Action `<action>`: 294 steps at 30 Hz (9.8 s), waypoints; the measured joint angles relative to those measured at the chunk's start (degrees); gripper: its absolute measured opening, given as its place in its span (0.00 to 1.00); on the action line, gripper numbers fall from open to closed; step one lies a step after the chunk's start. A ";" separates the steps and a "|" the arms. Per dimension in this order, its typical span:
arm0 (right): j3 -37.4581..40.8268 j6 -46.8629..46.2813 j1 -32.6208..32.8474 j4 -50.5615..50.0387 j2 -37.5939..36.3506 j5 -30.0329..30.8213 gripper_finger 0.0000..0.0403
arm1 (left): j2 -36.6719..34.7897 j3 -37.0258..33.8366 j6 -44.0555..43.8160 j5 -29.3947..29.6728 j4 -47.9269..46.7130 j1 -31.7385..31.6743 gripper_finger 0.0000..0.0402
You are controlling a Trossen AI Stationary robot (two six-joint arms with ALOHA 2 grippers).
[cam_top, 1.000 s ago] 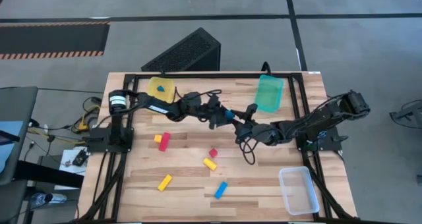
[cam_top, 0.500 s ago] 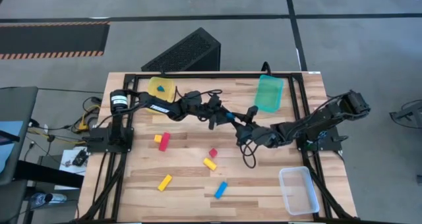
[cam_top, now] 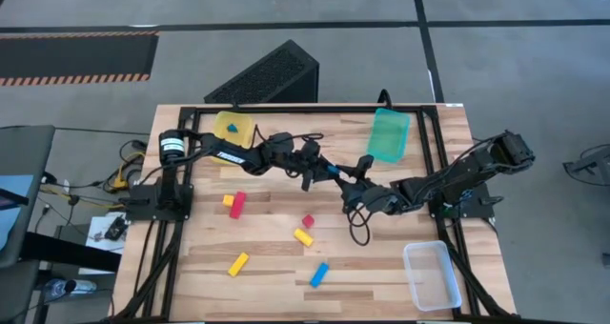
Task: Sort & place blocks by color
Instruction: Put the blue circle block into the yellow bin, then put the blue rectangular block into the yellow bin
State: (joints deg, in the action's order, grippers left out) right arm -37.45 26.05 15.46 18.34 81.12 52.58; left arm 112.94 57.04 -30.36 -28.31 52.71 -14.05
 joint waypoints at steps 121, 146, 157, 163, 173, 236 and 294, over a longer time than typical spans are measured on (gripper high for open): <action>11.85 -30.31 -18.14 13.15 -8.68 -37.50 0.62 | -57.74 -44.05 32.26 22.41 -12.81 -3.26 0.29; -5.40 -53.25 7.65 6.02 12.31 -19.40 0.62 | -58.46 -49.88 31.33 51.50 -3.01 42.44 0.29; -35.34 -61.66 16.54 -35.18 24.49 -29.01 0.62 | -47.20 -49.59 24.88 76.57 3.27 61.91 0.29; -40.94 -54.39 20.28 -41.01 30.18 -32.68 0.62 | -36.60 -44.67 19.57 86.43 3.77 65.39 0.29; -41.03 -45.55 15.76 -39.45 34.60 -44.93 0.62 | -25.46 -31.51 28.89 93.32 3.37 65.28 0.29; -40.94 -48.41 17.53 -46.09 36.28 6.51 0.21 | -24.72 -28.63 -8.40 69.38 -15.68 44.75 0.51; -18.57 -36.09 -5.43 -30.98 17.32 -7.71 0.76 | -68.62 -32.69 -25.10 84.07 -89.51 18.70 0.09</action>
State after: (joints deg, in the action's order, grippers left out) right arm -56.02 -10.04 10.03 -12.64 98.44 44.87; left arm 44.32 24.34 -55.46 55.76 -36.80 4.65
